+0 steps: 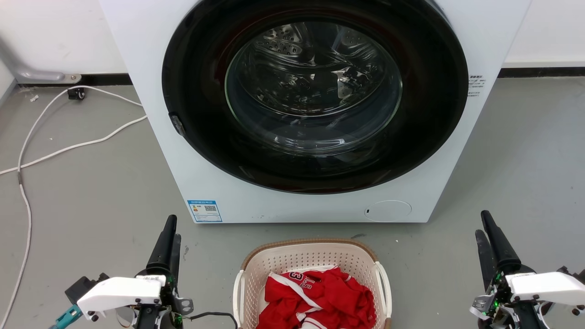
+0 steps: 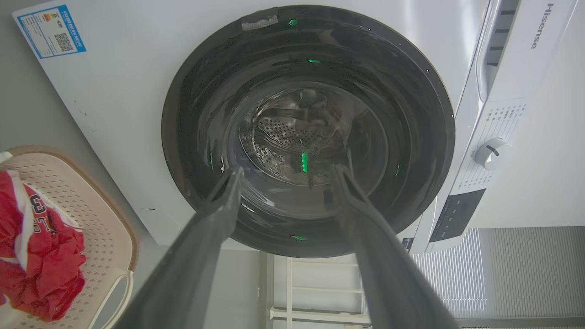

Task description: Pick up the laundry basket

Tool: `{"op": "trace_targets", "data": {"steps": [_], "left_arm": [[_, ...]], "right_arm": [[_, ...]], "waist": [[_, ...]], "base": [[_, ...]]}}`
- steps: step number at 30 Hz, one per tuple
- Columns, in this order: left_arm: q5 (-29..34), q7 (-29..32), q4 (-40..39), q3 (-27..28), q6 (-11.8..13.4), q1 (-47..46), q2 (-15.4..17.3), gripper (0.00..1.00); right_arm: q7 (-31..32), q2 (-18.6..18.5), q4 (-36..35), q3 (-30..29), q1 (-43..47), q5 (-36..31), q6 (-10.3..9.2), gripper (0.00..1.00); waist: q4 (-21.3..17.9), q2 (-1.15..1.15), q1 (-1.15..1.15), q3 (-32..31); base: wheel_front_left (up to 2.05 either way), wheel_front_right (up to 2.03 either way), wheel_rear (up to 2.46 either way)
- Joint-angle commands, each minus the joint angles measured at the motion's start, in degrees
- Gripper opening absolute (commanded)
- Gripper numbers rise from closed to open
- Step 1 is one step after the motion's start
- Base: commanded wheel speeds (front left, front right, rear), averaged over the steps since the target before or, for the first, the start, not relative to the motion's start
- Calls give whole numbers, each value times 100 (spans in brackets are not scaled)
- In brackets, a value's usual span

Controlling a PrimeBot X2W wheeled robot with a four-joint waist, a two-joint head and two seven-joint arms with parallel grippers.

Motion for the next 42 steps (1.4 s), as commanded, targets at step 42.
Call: {"op": "trace_targets", "data": {"steps": [42], "left_arm": [[5033,-914,-342,-784,131,-128,22,100]], "right_arm": [[-619,35,-674,258,82,-5379,2,100]], "waist": [[59,0,0,5]], "base": [[0,0,0]]}}
